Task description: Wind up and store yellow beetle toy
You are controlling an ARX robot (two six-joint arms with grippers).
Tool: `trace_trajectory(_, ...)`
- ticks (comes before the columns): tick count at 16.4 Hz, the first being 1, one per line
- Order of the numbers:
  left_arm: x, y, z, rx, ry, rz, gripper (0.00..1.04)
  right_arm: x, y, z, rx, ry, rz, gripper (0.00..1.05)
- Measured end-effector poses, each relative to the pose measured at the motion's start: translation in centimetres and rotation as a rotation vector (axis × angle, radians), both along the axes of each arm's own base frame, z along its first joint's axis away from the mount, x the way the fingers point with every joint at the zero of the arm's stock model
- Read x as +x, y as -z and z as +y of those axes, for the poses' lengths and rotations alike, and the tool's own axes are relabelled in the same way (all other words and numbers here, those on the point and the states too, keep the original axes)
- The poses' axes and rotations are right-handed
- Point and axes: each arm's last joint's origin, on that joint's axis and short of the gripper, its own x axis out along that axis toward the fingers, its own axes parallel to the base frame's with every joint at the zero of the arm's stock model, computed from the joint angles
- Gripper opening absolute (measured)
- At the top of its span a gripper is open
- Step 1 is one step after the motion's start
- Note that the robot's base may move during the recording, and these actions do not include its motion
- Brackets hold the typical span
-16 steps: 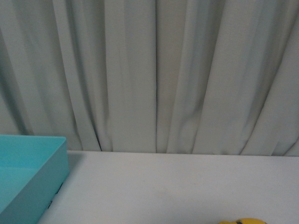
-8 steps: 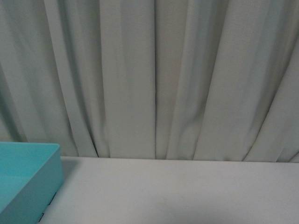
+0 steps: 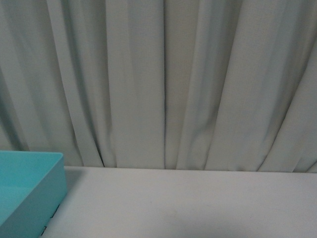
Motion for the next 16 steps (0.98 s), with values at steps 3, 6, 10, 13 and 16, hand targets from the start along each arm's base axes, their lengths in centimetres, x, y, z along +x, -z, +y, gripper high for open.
trace_trajectory(3,0.0,0.0,0.0,0.0,0.001,0.0,0.98,2.1,-2.1,-3.3,0.038,-0.039,-0.001,0.98)
trace_trajectory(6,0.0,0.0,0.0,0.0,0.001,0.0,0.98,4.1,-3.4,-6.4,0.001,-0.097,0.025,0.98)
trace_trajectory(10,0.0,0.0,0.0,0.0,0.001,0.0,0.98,6.9,-4.4,-8.2,-0.107,-0.219,0.103,0.98)
trace_trajectory(13,0.0,0.0,0.0,0.0,0.001,0.0,0.98,10.9,-4.3,-6.8,-0.265,-0.406,0.181,0.98)
trace_trajectory(16,0.0,0.0,0.0,0.0,0.001,0.0,0.98,15.0,-1.8,-4.5,-0.447,-0.646,0.278,0.98)
